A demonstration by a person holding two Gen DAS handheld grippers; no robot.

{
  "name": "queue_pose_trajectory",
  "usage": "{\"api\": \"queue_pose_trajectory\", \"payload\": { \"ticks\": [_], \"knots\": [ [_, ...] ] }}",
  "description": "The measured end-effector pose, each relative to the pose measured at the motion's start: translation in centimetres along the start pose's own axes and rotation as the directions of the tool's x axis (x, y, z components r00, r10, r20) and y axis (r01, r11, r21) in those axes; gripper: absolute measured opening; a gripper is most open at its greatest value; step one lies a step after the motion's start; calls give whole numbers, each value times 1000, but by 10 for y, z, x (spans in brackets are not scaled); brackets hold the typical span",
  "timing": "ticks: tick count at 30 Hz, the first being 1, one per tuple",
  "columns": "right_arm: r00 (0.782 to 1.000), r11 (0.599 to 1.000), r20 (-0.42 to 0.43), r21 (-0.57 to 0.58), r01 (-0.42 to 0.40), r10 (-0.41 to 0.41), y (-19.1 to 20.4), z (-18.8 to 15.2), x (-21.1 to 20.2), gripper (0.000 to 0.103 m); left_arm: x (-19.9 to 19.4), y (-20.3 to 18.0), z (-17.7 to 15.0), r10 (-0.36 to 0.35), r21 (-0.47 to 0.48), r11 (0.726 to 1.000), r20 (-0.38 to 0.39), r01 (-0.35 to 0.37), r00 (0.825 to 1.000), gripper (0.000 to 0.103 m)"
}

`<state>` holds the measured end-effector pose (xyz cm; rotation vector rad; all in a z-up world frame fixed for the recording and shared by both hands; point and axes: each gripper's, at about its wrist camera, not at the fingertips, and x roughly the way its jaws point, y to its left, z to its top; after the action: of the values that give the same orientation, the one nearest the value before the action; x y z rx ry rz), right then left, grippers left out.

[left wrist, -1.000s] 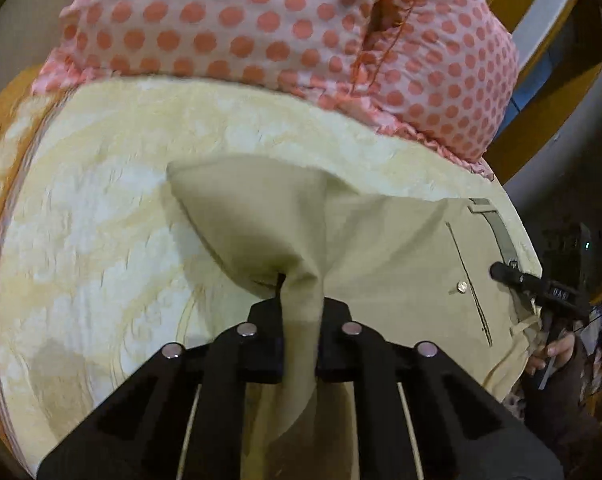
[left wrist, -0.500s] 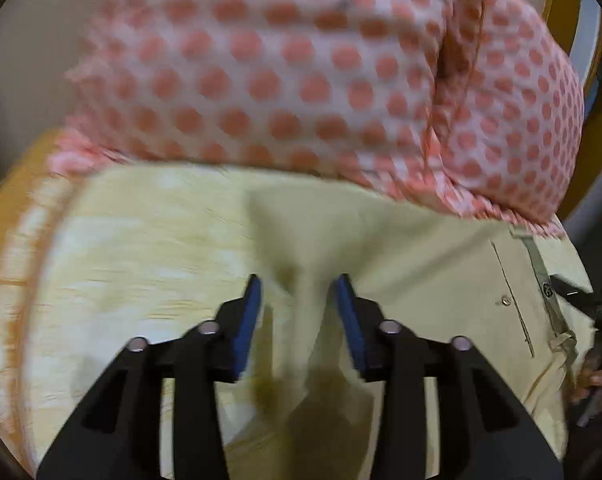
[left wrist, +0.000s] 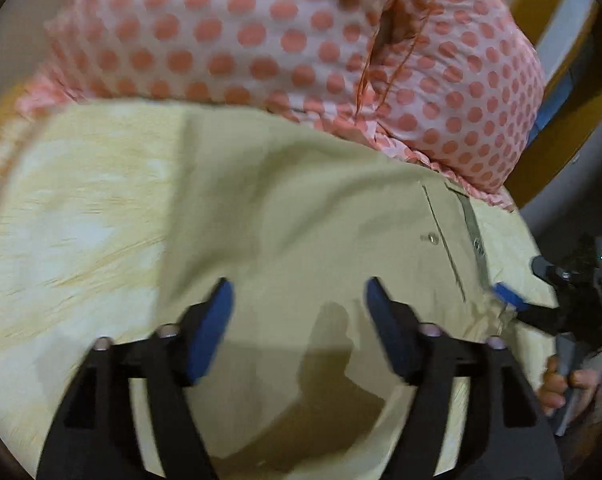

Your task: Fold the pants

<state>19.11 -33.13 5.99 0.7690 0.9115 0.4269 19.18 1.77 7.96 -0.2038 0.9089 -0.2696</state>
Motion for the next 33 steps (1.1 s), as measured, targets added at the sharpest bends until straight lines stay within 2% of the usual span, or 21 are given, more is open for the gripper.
{"api": "queue_pose_trajectory", "payload": {
  "ticks": [1,2,4,6,9,13,14,15,18,23,33],
  "knots": [
    [998,995,27,-86,52,-50,13,-17,-12,97,-12,-6,-12,37,32,999,34,-38,999,91],
    [997,987,40,-143,78,-73,20,-31,-16,102,-27,-10,-25,81,62,994,69,-86,994,95],
    [991,957,56,-257,135,-125,36,-67,-19,102,-54,-17,-64,166,107,978,134,-180,977,99],
    [985,931,62,-321,175,-164,41,-100,-18,102,-66,-22,-99,199,109,970,154,-217,968,101],
    [949,854,121,-414,316,-292,54,-144,-4,102,-69,-27,-132,246,97,960,156,-263,957,101],
    [898,752,223,-492,440,-380,67,-169,11,102,-60,-25,-153,301,67,948,127,-311,945,101],
    [888,737,231,-495,460,-398,67,-172,13,102,-58,-24,-155,311,61,946,115,-319,943,101],
    [873,718,251,-498,487,-418,69,-176,15,102,-59,-26,-159,320,72,940,142,-333,937,101],
    [843,681,288,-499,536,-453,69,-179,21,102,-60,-24,-163,315,68,942,162,-329,935,101],
    [828,683,347,-468,561,-442,67,-188,17,102,-59,-24,-165,310,64,943,185,-327,933,101],
    [821,683,369,-458,569,-436,67,-188,16,102,-59,-24,-165,306,65,943,205,-325,930,101]
  ]
}}
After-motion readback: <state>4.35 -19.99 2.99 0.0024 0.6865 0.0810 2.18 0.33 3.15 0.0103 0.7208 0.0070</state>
